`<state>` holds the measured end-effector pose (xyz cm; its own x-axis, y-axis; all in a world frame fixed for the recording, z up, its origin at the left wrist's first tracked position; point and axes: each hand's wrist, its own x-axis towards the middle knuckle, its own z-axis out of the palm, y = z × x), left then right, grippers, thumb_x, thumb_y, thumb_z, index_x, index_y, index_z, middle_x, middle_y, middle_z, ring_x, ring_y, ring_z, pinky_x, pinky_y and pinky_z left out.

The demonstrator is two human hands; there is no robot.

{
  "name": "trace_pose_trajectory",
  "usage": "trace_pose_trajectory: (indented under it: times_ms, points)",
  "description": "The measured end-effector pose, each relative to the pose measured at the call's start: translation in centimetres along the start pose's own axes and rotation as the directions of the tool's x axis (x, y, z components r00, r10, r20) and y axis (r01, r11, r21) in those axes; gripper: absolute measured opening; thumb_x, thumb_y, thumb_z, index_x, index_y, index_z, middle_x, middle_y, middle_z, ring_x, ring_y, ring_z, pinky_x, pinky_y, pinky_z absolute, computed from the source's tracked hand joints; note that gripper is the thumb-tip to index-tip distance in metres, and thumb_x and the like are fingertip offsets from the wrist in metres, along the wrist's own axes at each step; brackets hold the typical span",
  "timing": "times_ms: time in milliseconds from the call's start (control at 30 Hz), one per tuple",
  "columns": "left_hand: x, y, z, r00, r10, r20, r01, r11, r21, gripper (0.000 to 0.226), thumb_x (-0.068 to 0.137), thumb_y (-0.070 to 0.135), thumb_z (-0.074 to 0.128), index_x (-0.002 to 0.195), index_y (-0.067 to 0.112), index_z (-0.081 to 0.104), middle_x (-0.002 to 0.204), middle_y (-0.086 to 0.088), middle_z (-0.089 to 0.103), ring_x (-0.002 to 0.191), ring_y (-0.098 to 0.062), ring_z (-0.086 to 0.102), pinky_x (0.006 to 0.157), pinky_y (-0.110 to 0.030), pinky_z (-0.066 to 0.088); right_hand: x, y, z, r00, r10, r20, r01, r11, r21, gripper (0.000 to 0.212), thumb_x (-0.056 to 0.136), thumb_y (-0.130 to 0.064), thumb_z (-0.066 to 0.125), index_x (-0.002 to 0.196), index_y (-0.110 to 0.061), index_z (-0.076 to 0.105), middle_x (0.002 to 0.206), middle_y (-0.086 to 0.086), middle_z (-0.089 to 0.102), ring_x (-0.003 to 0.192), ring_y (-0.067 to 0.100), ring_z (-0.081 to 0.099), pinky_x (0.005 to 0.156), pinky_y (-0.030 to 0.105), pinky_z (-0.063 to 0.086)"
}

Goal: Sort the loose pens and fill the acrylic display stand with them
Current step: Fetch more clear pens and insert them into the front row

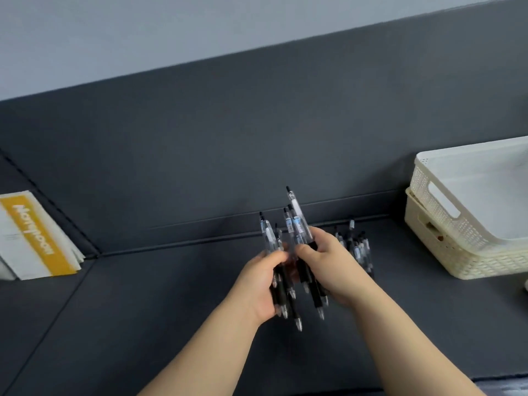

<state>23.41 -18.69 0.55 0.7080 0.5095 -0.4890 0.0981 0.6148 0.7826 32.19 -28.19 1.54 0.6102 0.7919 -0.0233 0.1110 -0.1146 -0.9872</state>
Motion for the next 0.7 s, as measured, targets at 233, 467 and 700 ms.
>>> trace_pose_trajectory:
  times_ms: [233,467,700]
  points:
    - [-5.3,2.5,-9.4,0.994,0.101,-0.046,-0.108,0.974,-0.200,0.027,0.092,0.007,0.050,0.114,0.003,0.064,0.096,-0.016,0.072,0.081,-0.027,0.071,0.068,-0.037,0.056,-0.5,-1.9,12.2,0.998,-0.047,0.037,0.049,0.997,-0.056,0.027,0.089,-0.008,0.046,0.104,-0.025,0.061,0.093,-0.005,0.071,0.088,0.011,0.066,0.085,0.034,0.053]
    - [-12.9,5.0,-23.6,0.977,0.143,-0.159,-0.190,0.919,-0.344,0.029,0.094,0.013,0.049,0.118,0.006,0.063,0.105,-0.014,0.072,0.092,-0.025,0.071,0.073,-0.037,0.055,-3.0,-4.8,28.6,0.974,-0.124,0.188,0.140,0.987,-0.076,0.036,0.094,-0.012,0.043,0.126,-0.027,0.049,0.101,-0.014,0.066,0.092,-0.002,0.061,0.077,0.011,0.046]
    - [-22.3,7.3,-39.6,0.925,0.229,-0.303,-0.341,0.853,-0.394,0.030,0.093,0.019,0.053,0.119,0.008,0.065,0.106,-0.009,0.072,0.091,-0.020,0.071,0.066,-0.029,0.056,-7.1,-7.9,47.3,0.909,-0.235,0.343,0.278,0.957,-0.081,0.023,0.100,-0.025,0.035,0.111,-0.034,0.053,0.103,-0.014,0.064,0.100,0.005,0.059,0.081,0.013,0.043]
